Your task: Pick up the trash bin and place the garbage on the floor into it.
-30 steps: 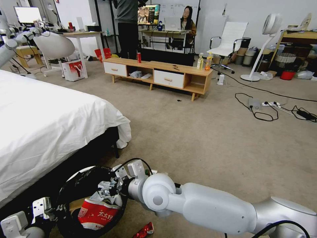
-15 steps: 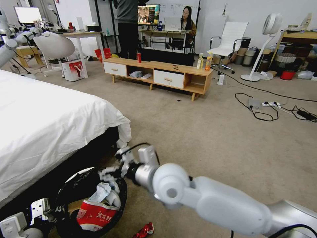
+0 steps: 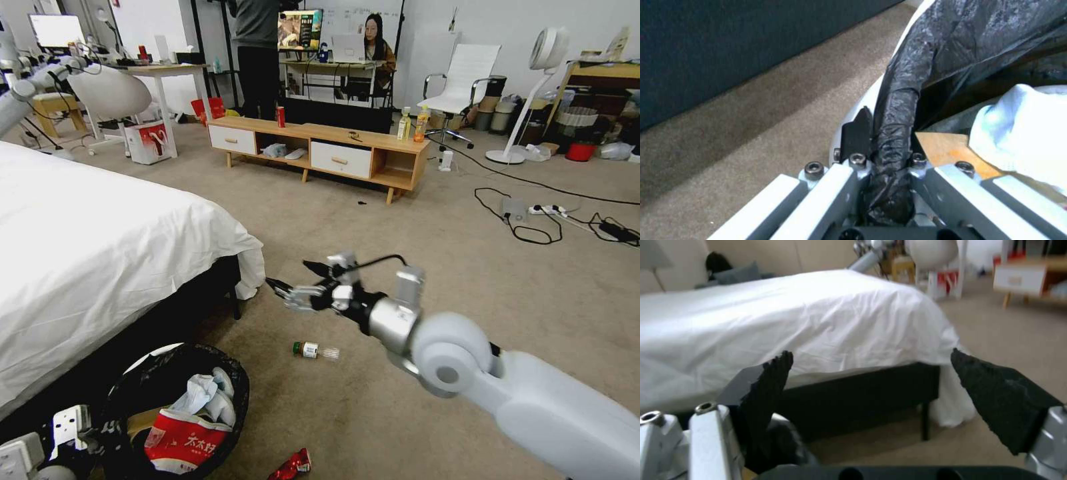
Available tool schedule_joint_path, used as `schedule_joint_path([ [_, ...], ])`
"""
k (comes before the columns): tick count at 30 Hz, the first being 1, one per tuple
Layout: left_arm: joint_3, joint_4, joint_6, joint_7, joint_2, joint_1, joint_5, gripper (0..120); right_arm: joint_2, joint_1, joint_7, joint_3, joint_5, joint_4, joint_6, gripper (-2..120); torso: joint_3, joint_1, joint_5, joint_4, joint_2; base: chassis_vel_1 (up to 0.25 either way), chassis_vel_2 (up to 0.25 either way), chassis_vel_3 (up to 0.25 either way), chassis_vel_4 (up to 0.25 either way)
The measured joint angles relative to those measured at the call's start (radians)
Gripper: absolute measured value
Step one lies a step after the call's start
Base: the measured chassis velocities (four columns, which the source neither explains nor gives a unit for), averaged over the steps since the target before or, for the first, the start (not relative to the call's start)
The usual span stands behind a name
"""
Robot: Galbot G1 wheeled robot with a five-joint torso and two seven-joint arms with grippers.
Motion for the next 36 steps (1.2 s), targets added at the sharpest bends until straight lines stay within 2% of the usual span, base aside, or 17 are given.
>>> schedule_joint_path([
  [2, 0.003, -0.005, 0.0, 0.0, -0.005, 0.002, 0.003, 1, -0.044, -0.016, -0.1, -0.017, -0.087, -0.026, 0.049, 98, 0.0, 0.0, -0.0001, 0.0001, 0.0, 0.0, 0.0, 0.0, 0.0],
  [3, 0.003, -0.005, 0.0, 0.0, -0.005, 0.002, 0.003, 1, -0.044, -0.016, -0.1, -0.017, -0.087, -0.026, 0.049, 98, 0.0, 0.0, -0.0001, 0.0001, 0.0, 0.0, 0.0, 0.0, 0.0],
  [5, 0.003, -0.011, 0.0, 0.0, -0.01, 0.006, 0.005, 1, -0.086, -0.032, -0.186, -0.045, -0.14, -0.041, 0.08, 99, 0.0, 0.0, -0.0003, 0.0001, 0.0, 0.0, 0.0, 0.0, 0.0],
  [6, 0.003, -0.011, 0.0, 0.0, -0.01, 0.006, 0.005, 1, -0.086, -0.032, -0.186, -0.045, -0.14, -0.041, 0.08, 99, 0.0, 0.0, -0.0003, 0.0001, 0.0, 0.0, 0.0, 0.0, 0.0],
  [8, 0.003, -0.018, 0.0, 0.001, -0.014, 0.01, 0.007, 1, -0.127, -0.045, -0.263, -0.08, -0.201, -0.055, 0.092, 99, 0.0, 0.0, -0.0001, 0.0, 0.0, 0.0, 0.0, 0.0, 0.0],
  [14, 0.004, -0.024, 0.0, 0.001, -0.024, 0.012, 0.01, 1, -0.171, -0.051, -0.333, -0.134, -0.287, -0.078, 0.062, 99, 0.0, 0.0, -0.0002, 0.0, 0.0, 0.0, 0.0, 0.0, 0.0],
  [16, 0.004, -0.024, 0.0, 0.001, -0.026, 0.011, 0.01, 1, -0.183, -0.051, -0.365, -0.151, -0.317, -0.08, 0.038, 99, 0.0, 0.0, -0.0001, 0.0, 0.0, 0.0, 0.0, 0.0, 0.0],
  [18, 0.004, -0.024, 0.0, 0.001, -0.029, 0.009, 0.011, 1, -0.197, -0.049, -0.426, -0.177, -0.368, -0.076, -0.033, 100, 0.0, 0.0, -0.0005, 0.0, 0.0, 0.0, 0.0, 0.0, 0.0],
  [19, 0.004, -0.024, 0.0, 0.001, -0.029, 0.009, 0.011, 1, -0.197, -0.049, -0.426, -0.177, -0.368, -0.076, -0.033, 100, 0.0, 0.0, -0.0005, 0.0, 0.0, 0.0, 0.0, 0.0, 0.0],
  [20, 0.004, -0.024, 0.0, 0.001, -0.03, 0.008, 0.011, 1, -0.198, -0.045, -0.459, -0.186, -0.401, -0.074, -0.084, 100, 0.0, 0.0, -0.0002, 0.0, 0.0, 0.0, 0.0, 0.0, 0.0],
  [22, 0.004, -0.024, 0.0, 0.001, -0.031, 0.007, 0.012, 1, -0.197, -0.043, -0.479, -0.191, -0.414, -0.073, -0.112, 100, 0.0, 0.0, -0.0004, 0.0, 0.0, 0.0, 0.0, 0.0, 0.0],
  [27, 0.004, -0.022, 0.0, 0.001, -0.033, 0.004, 0.012, 1, -0.183, -0.03, -0.519, -0.207, -0.453, -0.072, -0.199, 100, 0.0, 0.0, -0.0004, -0.0001, 0.0, 0.0, 0.0, 0.0, 0.0],
  [29, 0.002, -0.018, 0.0, 0.001, -0.034, 0.003, 0.013, 1, -0.161, -0.019, -0.581, -0.227, -0.5, -0.083, -0.272, 100, 0.0, 0.0, -0.0005, 0.0002, 0.0, 0.0, 0.0, 0.0, 0.0],
  [36, -0.001, -0.01, 0.0, 0.0, -0.034, -0.002, 0.013, 1, -0.115, -0.002, -0.581, -0.281, -0.515, -0.106, -0.395, 100, 0.0, 0.0, -0.0005, 0.0, 0.0, 0.0, 0.0, 0.0, 0.0],
])
